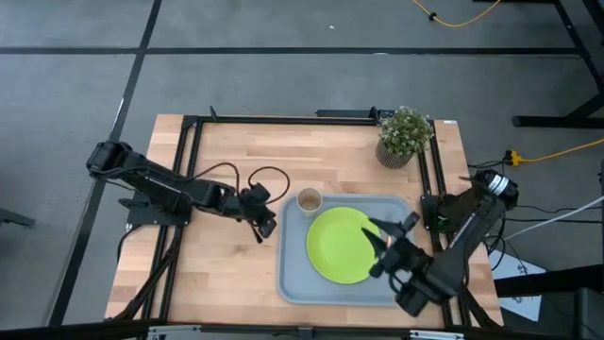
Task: Pick and place plate/cup/fork/spoon on tray
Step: Put the black spoon on the gray serving tray to the left side of the green plate
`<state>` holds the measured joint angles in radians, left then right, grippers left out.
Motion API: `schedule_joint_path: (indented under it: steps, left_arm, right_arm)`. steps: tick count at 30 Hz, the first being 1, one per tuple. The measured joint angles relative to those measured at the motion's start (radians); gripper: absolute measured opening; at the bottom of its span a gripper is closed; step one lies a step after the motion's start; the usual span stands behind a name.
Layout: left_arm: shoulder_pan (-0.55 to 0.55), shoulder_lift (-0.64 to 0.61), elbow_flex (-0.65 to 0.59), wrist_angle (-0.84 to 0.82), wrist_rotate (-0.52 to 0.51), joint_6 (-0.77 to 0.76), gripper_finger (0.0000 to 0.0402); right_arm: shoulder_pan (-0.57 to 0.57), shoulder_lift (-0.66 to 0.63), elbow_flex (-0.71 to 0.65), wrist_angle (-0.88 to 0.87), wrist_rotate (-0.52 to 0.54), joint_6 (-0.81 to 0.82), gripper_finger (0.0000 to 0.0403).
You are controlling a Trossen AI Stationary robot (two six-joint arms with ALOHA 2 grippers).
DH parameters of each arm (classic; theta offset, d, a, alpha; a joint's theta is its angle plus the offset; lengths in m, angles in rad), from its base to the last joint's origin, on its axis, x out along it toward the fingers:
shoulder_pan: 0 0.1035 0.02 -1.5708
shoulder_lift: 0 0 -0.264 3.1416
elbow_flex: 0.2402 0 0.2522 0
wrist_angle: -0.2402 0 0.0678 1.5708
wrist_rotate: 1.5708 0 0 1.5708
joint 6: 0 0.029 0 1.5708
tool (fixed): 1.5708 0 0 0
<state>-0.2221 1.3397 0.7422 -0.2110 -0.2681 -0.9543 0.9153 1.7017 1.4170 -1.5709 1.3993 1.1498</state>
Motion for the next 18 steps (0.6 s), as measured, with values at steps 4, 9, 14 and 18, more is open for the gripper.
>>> schedule_joint_path:
  steps: [4,9,14,18]
  left_arm:
    - [-0.049,0.034,0.000,0.006,-0.032,-0.068,0.0000]
    - [-0.112,0.091,0.000,0.003,-0.059,-0.185,0.0000]
    - [-0.148,0.134,0.000,0.001,-0.072,-0.276,0.0000]
    - [-0.149,0.144,0.000,0.000,-0.108,-0.317,0.0000]
  right_arm:
    - [-0.067,-0.072,-0.027,0.001,-0.024,-0.053,0.0148]
    - [-0.122,-0.199,-0.221,0.002,-0.032,0.128,0.0146]
    - [-0.169,-0.293,-0.418,0.088,-0.035,0.431,0.0146]
    - [-0.190,-0.317,-0.458,0.185,-0.078,0.384,0.0146]
